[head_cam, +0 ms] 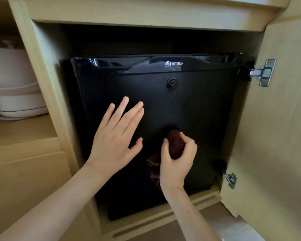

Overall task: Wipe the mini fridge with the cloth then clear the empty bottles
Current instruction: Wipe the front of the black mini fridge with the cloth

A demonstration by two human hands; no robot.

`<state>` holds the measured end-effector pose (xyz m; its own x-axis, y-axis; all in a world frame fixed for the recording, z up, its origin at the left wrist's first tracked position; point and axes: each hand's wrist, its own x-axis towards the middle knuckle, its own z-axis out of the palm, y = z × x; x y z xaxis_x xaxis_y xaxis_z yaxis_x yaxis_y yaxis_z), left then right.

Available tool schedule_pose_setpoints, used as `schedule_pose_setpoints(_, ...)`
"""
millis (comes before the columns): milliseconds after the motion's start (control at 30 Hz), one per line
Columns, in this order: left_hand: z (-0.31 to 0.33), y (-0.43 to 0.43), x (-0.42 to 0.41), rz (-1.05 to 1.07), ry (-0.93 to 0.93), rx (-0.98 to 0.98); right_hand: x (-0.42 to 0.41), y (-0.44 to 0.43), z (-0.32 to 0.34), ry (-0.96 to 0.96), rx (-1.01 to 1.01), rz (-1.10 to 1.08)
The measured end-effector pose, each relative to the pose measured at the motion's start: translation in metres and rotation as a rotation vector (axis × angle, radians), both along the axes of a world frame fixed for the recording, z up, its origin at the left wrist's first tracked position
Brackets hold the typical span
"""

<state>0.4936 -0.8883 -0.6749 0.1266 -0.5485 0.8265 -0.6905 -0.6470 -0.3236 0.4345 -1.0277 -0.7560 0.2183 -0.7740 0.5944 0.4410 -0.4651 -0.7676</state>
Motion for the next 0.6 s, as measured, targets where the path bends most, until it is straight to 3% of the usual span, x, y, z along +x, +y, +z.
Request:
schedule_pose_setpoints(133,-0.003,-0.018,-0.001,-0.004,-0.011,0.017,-0.003,-0.029,0.001,0.009,-0.027,0.007)
schedule_pose_setpoints(367,-0.006,-0.023,0.000,0.000,-0.020,0.000,-0.014,-0.089,0.001,-0.059,0.451,-0.081)
schedule_pose_setpoints(600,-0.009,-0.023,0.004,-0.019,-0.037,-0.011,-0.003,-0.063,0.076,-0.095,0.095,-0.056)
